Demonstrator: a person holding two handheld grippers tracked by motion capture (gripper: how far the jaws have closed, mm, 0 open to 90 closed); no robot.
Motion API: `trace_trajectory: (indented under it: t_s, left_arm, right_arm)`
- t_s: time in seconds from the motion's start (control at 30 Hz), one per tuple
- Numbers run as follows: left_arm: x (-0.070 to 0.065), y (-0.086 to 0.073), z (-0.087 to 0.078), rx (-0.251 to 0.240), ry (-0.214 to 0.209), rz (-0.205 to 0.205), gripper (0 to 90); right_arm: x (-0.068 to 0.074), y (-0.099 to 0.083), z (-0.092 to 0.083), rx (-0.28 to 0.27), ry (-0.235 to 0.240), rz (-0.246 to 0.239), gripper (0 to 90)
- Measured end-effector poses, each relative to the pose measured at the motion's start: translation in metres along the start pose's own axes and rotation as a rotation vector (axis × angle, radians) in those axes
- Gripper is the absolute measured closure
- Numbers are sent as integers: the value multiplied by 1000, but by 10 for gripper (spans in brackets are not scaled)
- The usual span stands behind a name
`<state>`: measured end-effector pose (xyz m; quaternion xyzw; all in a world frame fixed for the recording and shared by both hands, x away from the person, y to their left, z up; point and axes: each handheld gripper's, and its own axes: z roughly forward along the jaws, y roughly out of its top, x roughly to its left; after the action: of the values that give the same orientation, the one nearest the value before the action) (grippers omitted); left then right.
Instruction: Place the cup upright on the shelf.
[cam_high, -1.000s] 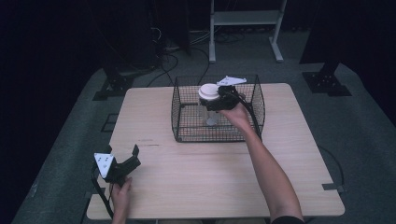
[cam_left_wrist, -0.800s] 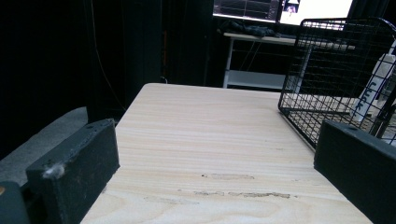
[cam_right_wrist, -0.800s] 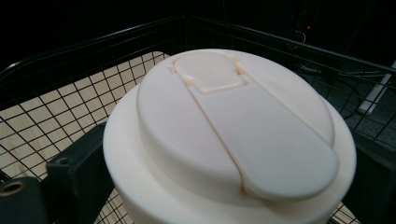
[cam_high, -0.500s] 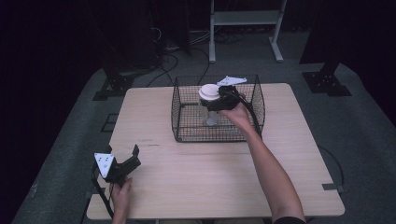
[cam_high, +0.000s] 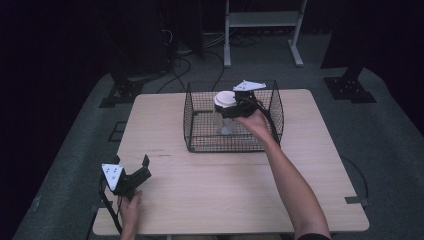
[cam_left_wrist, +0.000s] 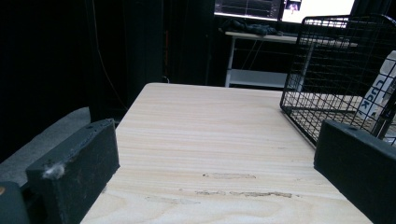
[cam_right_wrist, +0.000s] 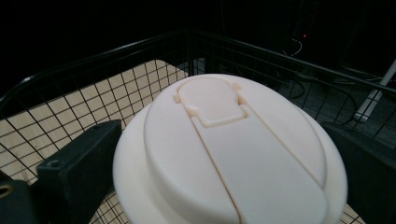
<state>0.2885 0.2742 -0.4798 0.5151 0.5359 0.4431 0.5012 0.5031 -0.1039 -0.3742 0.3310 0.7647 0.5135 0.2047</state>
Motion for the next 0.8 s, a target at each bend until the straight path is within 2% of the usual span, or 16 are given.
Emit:
trace_trajectory:
  t_s: [0.17,0.4,0.53,0.8]
  left_arm:
    - [1,0,0,-3,-3,-6,0]
    - [0,0,-1,0,-4,-2,0]
    - [1,0,-1,-4,-7,-9,0]
    - [1,0,-1,-5,-7,-7,0]
  right_arm:
    - [-2,2,-3,-10,-17,0,1]
    - [-3,3,-6,-32,1,16,0]
    - [-2,6,-9,-42,-18,12,0]
    - [-4,12,-19,-65,-18,19,0]
